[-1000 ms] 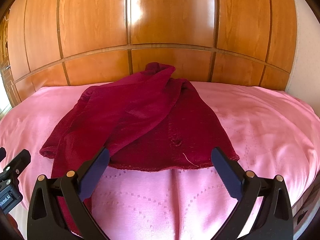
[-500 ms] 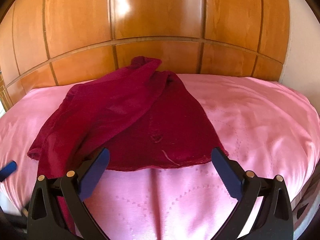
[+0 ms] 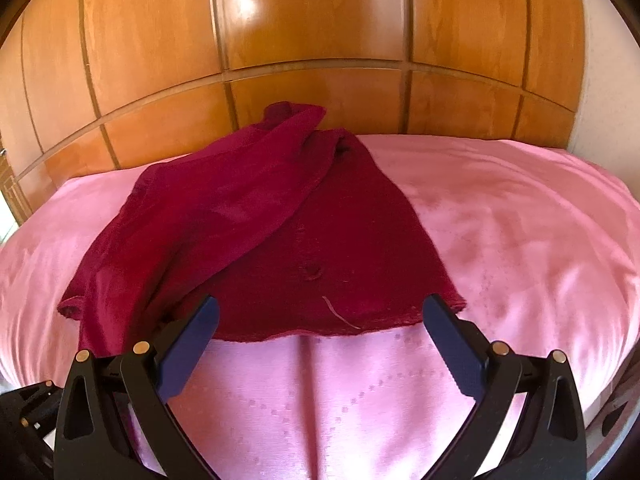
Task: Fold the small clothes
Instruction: 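Grasp the sweater hem with the left tool while the right tool grasps the hem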
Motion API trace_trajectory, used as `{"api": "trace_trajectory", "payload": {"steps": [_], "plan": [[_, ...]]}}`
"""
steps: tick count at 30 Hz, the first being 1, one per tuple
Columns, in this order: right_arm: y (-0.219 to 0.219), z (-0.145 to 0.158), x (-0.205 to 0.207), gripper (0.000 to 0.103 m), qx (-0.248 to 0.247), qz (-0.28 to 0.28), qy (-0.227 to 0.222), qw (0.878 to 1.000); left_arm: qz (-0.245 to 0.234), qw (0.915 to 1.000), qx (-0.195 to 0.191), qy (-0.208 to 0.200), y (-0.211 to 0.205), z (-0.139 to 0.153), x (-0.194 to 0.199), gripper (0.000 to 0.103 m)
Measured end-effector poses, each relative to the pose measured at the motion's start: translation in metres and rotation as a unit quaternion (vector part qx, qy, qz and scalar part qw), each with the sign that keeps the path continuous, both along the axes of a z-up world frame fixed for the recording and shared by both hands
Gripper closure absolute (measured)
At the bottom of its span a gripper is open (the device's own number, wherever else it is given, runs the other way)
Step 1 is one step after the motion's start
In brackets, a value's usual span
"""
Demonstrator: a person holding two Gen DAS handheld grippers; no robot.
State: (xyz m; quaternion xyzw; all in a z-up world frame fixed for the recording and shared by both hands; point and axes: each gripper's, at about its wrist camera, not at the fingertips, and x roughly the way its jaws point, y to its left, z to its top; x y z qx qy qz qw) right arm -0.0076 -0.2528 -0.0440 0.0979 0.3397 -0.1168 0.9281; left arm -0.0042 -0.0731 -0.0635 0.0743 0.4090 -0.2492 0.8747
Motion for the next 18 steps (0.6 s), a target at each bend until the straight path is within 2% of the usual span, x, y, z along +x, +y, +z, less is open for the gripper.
{"api": "trace_trajectory", "payload": {"steps": [2,4,7,9,13,15,17,18], "plan": [[0.001,-0.002,0.003,0.005,0.017,0.017,0.001,1.000,0.004,0.9989,-0.046,0.009,0.019,0.012,0.001,0.096],[0.005,-0.004,0.008,0.018,0.026,0.035,0.005,0.999,0.013,0.9963,-0.084,0.015,0.036,0.026,0.006,0.096],[0.011,-0.008,0.021,0.033,0.068,0.071,0.016,0.995,0.037,0.9868,-0.156,0.024,0.070,0.052,0.022,0.096],[0.014,-0.013,0.033,0.037,0.108,0.091,0.025,0.990,0.054,0.9796,-0.193,0.021,0.091,0.064,0.030,0.096],[0.027,-0.026,0.060,0.044,0.179,0.132,0.055,0.973,0.103,0.9672,-0.232,0.008,0.129,0.081,0.061,0.096],[0.033,-0.030,0.072,0.047,0.189,0.134,0.063,0.971,0.128,0.9630,-0.237,0.005,0.143,0.083,0.074,0.096],[0.038,-0.032,0.082,0.058,0.189,0.135,0.069,0.970,0.157,0.9568,-0.245,0.006,0.161,0.086,0.094,0.096],[0.040,-0.032,0.086,0.070,0.188,0.138,0.071,0.970,0.169,0.9539,-0.248,0.007,0.168,0.087,0.102,0.097]]}}
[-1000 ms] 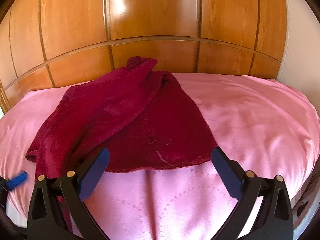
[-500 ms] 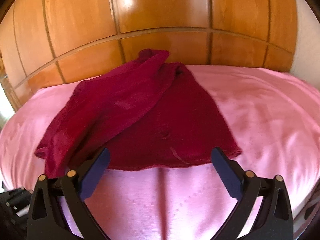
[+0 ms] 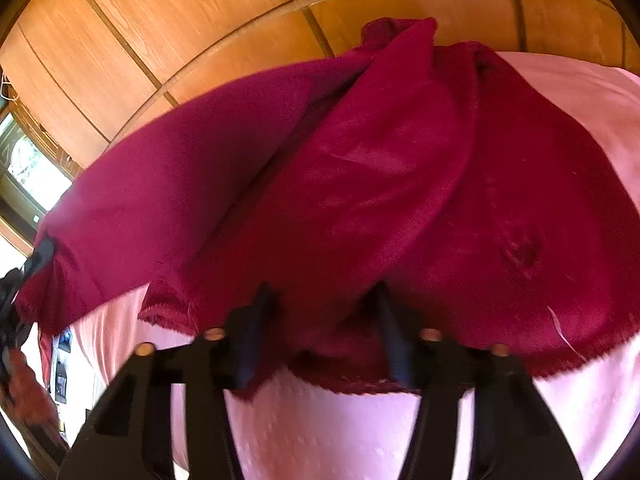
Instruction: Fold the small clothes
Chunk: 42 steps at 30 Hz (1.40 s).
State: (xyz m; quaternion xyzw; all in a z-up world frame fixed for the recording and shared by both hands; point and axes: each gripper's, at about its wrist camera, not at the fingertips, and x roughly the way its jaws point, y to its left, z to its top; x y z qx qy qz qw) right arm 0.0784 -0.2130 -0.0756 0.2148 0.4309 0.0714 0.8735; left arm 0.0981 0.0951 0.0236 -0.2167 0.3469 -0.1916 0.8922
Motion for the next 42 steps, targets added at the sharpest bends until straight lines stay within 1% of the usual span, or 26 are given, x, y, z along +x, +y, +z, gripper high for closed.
{"api": "trace_trajectory", "payload": {"steps": [1,3,4,5,9,11,13,15,16,17,19,20,21,22,23,24,26,27,28,29,31,33,35,37,41,42], "plan": [[0.003,0.003,0.004,0.081,-0.005,0.004,0.000,1.000,0.014,0.9999,-0.002,0.002,0.009,0.002,0.008,0.097],[0.004,0.014,0.007,0.094,-0.026,0.012,-0.016,0.999,0.040,0.9992,0.002,0.003,0.022,0.005,0.026,0.097],[0.004,0.020,0.007,0.096,-0.042,0.013,-0.027,0.999,0.053,0.9985,0.006,0.005,0.032,0.007,0.030,0.097],[0.002,0.030,0.006,0.096,-0.060,0.013,-0.044,0.997,0.069,0.9976,0.009,0.008,0.041,0.007,0.038,0.097],[-0.028,0.055,0.004,0.097,-0.075,-0.018,-0.076,0.994,0.112,0.9927,0.036,0.025,0.061,0.004,0.076,0.097],[-0.056,0.068,0.003,0.097,-0.072,-0.049,-0.086,0.992,0.138,0.9880,0.056,0.044,0.070,-0.002,0.093,0.097],[-0.088,0.079,0.003,0.097,-0.065,-0.085,-0.092,0.990,0.154,0.9839,0.056,0.070,0.079,-0.015,0.115,0.097],[-0.127,0.086,0.000,0.097,-0.060,-0.129,-0.093,0.985,0.179,0.9769,0.062,0.099,0.091,-0.028,0.129,0.097],[-0.152,0.088,0.000,0.097,-0.060,-0.157,-0.091,0.982,0.183,0.9755,0.065,0.105,0.093,-0.033,0.133,0.097],[-0.170,0.092,0.002,0.097,-0.060,-0.174,-0.087,0.979,0.196,0.9709,0.073,0.116,0.097,-0.039,0.140,0.095],[-0.215,0.090,0.004,0.097,-0.058,-0.223,-0.071,0.970,0.208,0.9665,0.077,0.130,0.101,-0.045,0.146,0.086],[-0.231,0.088,0.006,0.097,-0.057,-0.241,-0.064,0.967,0.214,0.9645,0.080,0.132,0.102,-0.047,0.145,0.075],[-0.249,0.086,0.008,0.097,-0.060,-0.262,-0.056,0.961,0.221,0.9629,0.084,0.130,0.103,-0.047,0.143,0.061],[-0.267,0.085,0.013,0.097,-0.065,-0.283,-0.046,0.956,0.231,0.9606,0.095,0.123,0.103,-0.045,0.137,0.053],[-0.285,0.082,0.018,0.097,-0.067,-0.301,-0.034,0.951,0.236,0.9594,0.102,0.117,0.103,-0.043,0.134,0.046],[-0.303,0.079,0.024,0.097,-0.070,-0.319,-0.021,0.945,0.238,0.9590,0.107,0.111,0.104,-0.041,0.129,0.046],[-0.328,0.075,0.034,0.096,-0.081,-0.337,-0.003,0.938,0.232,0.9615,0.105,0.103,0.101,-0.037,0.119,0.046],[-0.340,0.073,0.038,0.093,-0.085,-0.344,0.002,0.935,0.225,0.9644,0.099,0.097,0.100,-0.036,0.110,0.046],[-0.348,0.071,0.040,0.077,-0.087,-0.348,0.005,0.933,0.203,0.9713,0.087,0.088,0.096,-0.035,0.098,0.046],[-0.357,0.070,0.043,0.065,-0.081,-0.349,0.006,0.934,0.181,0.9770,0.078,0.083,0.092,-0.036,0.094,0.046],[-0.362,0.069,0.040,0.029,-0.074,-0.353,0.004,0.933,0.128,0.9865,0.068,0.076,0.077,-0.043,0.073,0.046],[-0.354,0.072,0.031,0.018,-0.091,-0.361,-0.006,0.928,0.080,0.9919,0.047,0.087,0.063,-0.054,0.058,0.046],[-0.337,0.070,0.016,0.018,-0.099,-0.342,-0.014,0.934,0.036,0.9930,0.018,0.111,0.048,-0.073,0.045,0.046],[-0.319,0.062,0.000,0.018,-0.093,-0.323,-0.013,0.942,0.009,0.9917,-0.009,0.128,0.037,-0.087,0.038,0.046],[-0.262,0.033,-0.034,0.020,-0.027,-0.218,0.013,0.976,-0.033,0.9869,-0.066,0.144,0.016,-0.103,0.025,0.046],[-0.248,0.025,-0.038,0.024,-0.009,-0.192,0.022,0.981,-0.039,0.9855,-0.075,0.147,0.011,-0.105,0.023,0.046]]}}
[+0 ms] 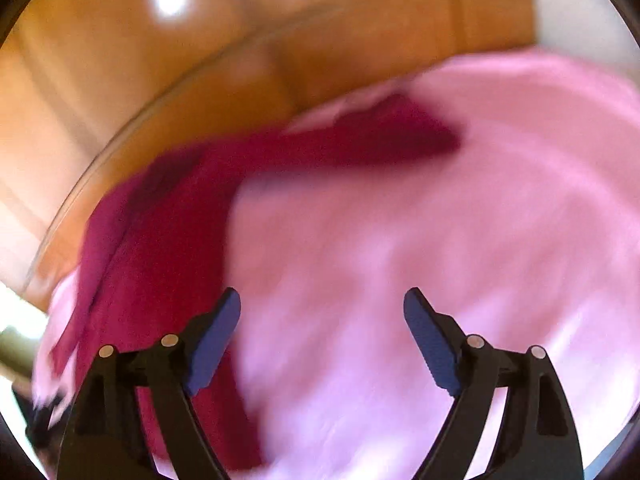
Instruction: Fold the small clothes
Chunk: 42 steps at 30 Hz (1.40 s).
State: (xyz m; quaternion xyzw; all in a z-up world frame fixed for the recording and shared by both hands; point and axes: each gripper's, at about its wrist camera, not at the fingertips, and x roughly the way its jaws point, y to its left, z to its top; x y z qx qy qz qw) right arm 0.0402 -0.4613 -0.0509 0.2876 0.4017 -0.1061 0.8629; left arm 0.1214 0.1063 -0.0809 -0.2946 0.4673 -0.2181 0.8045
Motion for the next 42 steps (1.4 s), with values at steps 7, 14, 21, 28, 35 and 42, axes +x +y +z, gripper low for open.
{"api": "trace_trajectory", "payload": {"steps": [7,14,21,28,35,42], "plan": [[0.067,-0.019,0.002,0.073,0.003,0.074,0.010,0.997,-0.025,0.9996,0.002,0.011,-0.024,-0.002,0.004,0.080],[0.085,0.001,0.008,0.096,-0.022,0.130,0.011,0.991,-0.028,0.9992,0.027,-0.011,-0.028,0.007,-0.008,0.099],[0.072,0.047,-0.027,0.096,-0.061,0.158,-0.035,0.985,-0.032,0.9985,0.023,-0.037,-0.004,0.035,-0.045,0.100],[0.087,0.019,-0.086,0.096,-0.071,0.193,0.029,0.978,-0.043,0.9986,0.031,0.000,0.009,0.025,-0.115,0.100],[0.088,-0.010,-0.099,0.090,-0.069,0.190,0.077,0.976,-0.020,0.9988,0.041,0.017,0.023,0.017,-0.128,0.098],[0.115,0.027,-0.070,0.052,-0.127,0.189,0.009,0.974,0.147,0.9813,0.124,-0.012,0.107,0.036,-0.054,0.060]]}}
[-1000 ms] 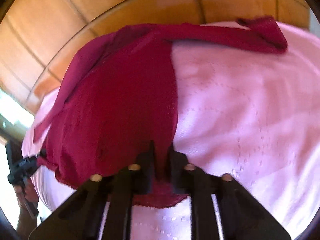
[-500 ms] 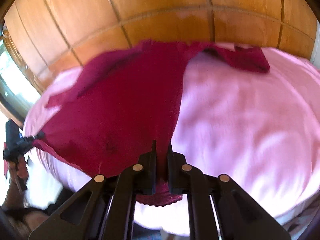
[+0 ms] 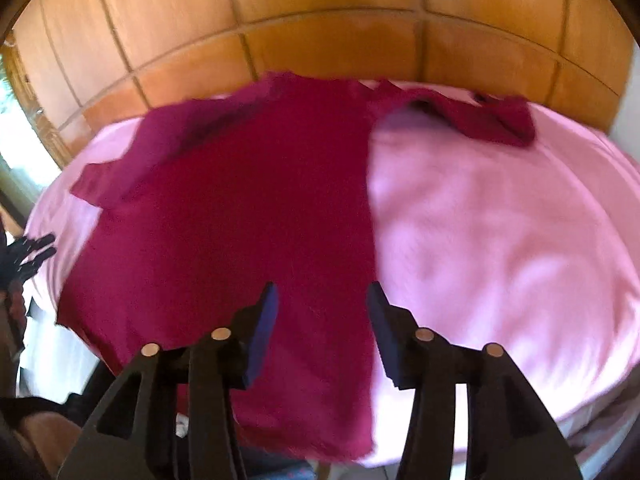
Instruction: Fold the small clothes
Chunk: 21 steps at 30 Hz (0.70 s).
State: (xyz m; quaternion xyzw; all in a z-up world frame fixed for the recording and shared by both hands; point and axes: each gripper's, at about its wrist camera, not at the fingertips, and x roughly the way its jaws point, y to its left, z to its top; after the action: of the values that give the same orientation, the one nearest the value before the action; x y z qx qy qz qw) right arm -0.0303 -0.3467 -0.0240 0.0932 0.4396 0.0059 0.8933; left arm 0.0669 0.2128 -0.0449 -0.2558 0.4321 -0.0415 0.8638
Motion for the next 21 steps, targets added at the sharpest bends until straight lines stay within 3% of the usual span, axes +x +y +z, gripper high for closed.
{"api": "trace_trajectory", "payload": {"steps": [3,6,11,17,18,19,20,21], "plan": [[0.028,-0.004,0.026,0.049,0.015,0.036,-0.010,0.999,0.066,0.9973,0.031,0.000,0.039,0.004,0.045,0.060],[0.063,-0.010,0.053,0.049,0.025,0.077,-0.012,0.997,0.097,0.9947,0.033,0.006,0.062,0.006,0.081,0.055],[0.118,-0.027,0.086,0.049,0.055,0.130,-0.015,0.990,0.092,0.9935,0.065,0.019,0.074,0.002,0.143,0.046],[0.159,-0.036,0.104,0.045,0.060,0.161,-0.010,0.985,0.065,0.9908,0.114,0.031,0.058,-0.012,0.193,0.046],[0.163,-0.038,0.107,0.044,0.062,0.162,-0.007,0.985,0.061,0.9893,0.129,0.030,0.054,-0.013,0.199,0.053],[0.167,-0.040,0.109,0.044,0.061,0.162,-0.005,0.985,0.053,0.9883,0.140,0.029,0.049,-0.014,0.202,0.068],[0.171,-0.042,0.112,0.044,0.061,0.163,-0.004,0.985,0.041,0.9887,0.142,0.026,0.047,-0.012,0.206,0.098],[0.173,-0.041,0.113,0.044,0.062,0.163,-0.002,0.985,0.045,0.9892,0.138,0.025,0.049,-0.010,0.206,0.099]]}}
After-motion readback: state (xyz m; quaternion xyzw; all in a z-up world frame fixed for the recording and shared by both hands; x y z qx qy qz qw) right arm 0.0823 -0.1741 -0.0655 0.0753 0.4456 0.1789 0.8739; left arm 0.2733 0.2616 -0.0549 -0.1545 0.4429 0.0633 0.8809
